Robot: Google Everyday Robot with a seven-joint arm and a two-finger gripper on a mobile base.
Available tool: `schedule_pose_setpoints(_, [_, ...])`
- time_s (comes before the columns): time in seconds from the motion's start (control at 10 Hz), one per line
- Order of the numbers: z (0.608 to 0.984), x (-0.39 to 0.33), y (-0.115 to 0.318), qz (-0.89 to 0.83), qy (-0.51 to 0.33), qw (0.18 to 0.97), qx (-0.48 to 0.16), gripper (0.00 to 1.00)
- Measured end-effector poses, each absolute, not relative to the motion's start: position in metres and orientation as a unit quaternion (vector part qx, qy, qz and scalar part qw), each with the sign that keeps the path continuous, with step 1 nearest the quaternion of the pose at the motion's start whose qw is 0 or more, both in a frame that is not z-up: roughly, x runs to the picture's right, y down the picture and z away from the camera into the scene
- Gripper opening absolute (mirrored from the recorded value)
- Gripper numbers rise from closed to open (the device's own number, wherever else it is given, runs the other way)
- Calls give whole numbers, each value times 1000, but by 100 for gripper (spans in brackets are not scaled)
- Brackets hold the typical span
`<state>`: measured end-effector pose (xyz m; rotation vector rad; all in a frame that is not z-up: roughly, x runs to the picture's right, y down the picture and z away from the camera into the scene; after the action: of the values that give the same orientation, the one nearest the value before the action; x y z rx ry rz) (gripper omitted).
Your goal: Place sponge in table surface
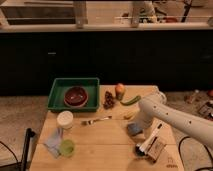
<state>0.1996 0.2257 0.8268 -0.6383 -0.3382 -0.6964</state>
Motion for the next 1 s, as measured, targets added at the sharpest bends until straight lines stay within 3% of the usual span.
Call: schedule_pose_setpoints(1.0, [832, 192, 213, -312, -161, 887, -299, 80])
